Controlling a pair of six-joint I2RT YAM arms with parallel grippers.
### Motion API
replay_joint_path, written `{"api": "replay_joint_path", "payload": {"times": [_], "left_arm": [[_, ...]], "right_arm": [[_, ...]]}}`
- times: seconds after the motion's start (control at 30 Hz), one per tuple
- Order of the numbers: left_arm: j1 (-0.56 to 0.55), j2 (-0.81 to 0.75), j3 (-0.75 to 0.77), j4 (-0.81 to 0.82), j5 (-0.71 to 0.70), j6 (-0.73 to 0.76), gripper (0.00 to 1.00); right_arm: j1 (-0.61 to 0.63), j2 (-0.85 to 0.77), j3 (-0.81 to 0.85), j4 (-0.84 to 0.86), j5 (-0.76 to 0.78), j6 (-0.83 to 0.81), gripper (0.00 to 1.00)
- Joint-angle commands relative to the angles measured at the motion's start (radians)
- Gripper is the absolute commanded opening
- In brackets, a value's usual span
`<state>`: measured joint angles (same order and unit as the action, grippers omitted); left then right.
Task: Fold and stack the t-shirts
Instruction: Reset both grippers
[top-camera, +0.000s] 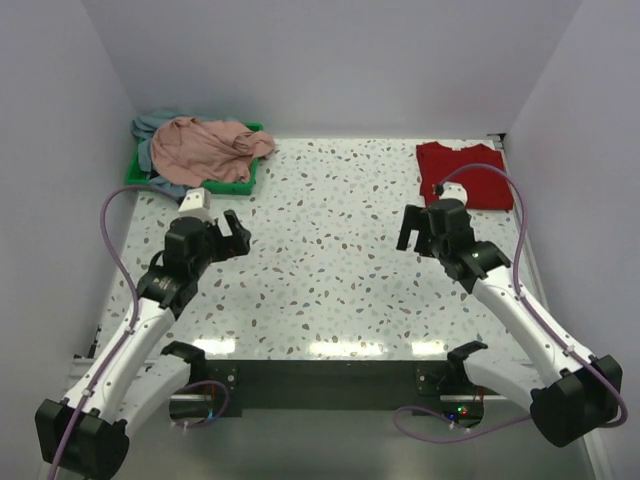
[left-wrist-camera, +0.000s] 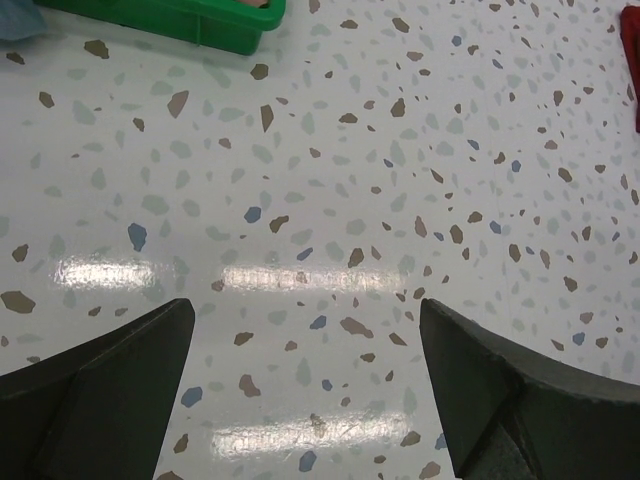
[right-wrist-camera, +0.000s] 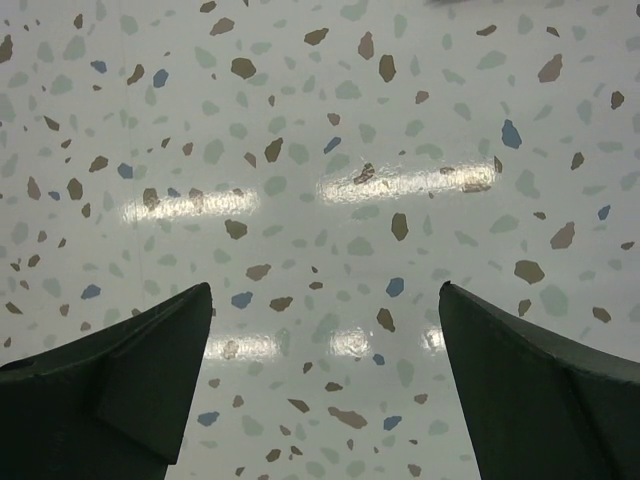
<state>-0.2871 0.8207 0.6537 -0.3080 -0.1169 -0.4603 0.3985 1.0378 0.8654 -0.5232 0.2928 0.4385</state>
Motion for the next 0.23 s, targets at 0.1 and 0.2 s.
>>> {"api": "replay_joint_path", "payload": {"times": [0.1, 0.2], "left_arm": [[0.006, -0.051, -0.006, 0.058, -0.006, 0.017, 1.0], [0.006, -0.057, -0.002, 0.05, -0.027, 0.014, 1.0]], "right_arm": [[0.002, -0.045, -0.003, -0.044, 0.02, 0.009, 0.99], [0.002, -0.059, -0.006, -0.055, 0.042, 0.023, 0.99]]}}
